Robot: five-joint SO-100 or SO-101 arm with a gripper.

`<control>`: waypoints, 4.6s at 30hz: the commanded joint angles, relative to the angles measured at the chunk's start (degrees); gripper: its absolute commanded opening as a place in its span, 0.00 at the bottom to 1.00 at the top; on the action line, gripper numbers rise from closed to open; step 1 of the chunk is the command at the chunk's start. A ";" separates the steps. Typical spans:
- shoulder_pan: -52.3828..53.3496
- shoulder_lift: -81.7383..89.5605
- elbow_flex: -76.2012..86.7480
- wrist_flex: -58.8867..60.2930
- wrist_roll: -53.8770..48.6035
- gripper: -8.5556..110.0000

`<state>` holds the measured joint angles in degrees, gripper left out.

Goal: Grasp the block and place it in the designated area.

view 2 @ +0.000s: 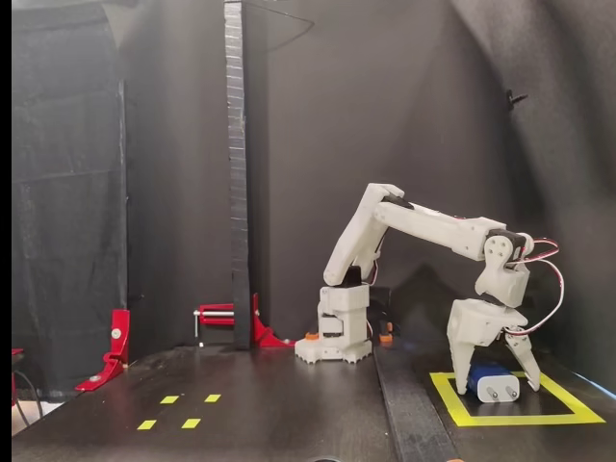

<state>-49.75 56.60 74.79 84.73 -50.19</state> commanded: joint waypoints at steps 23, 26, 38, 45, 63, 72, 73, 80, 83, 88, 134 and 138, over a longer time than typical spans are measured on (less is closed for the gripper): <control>-0.35 22.94 -0.26 12.57 -0.09 0.44; -0.26 25.31 -0.26 13.89 -0.18 0.44; 0.09 26.98 -0.26 14.24 -0.09 0.41; 0.26 27.07 -0.26 13.97 0.00 0.24; 0.62 27.16 -0.26 13.18 1.67 0.07; 0.00 27.16 -0.26 10.20 27.60 0.07; 0.00 27.16 -0.26 10.20 31.38 0.07; 1.58 27.07 -0.18 11.43 60.64 0.07; 2.64 27.07 -0.18 11.51 66.01 0.07; 3.52 27.07 -0.18 10.81 67.32 0.07; 54.58 27.95 0.09 4.04 50.19 0.07; 54.58 33.57 4.22 -1.58 49.04 0.07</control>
<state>4.48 84.90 77.26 86.13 -0.62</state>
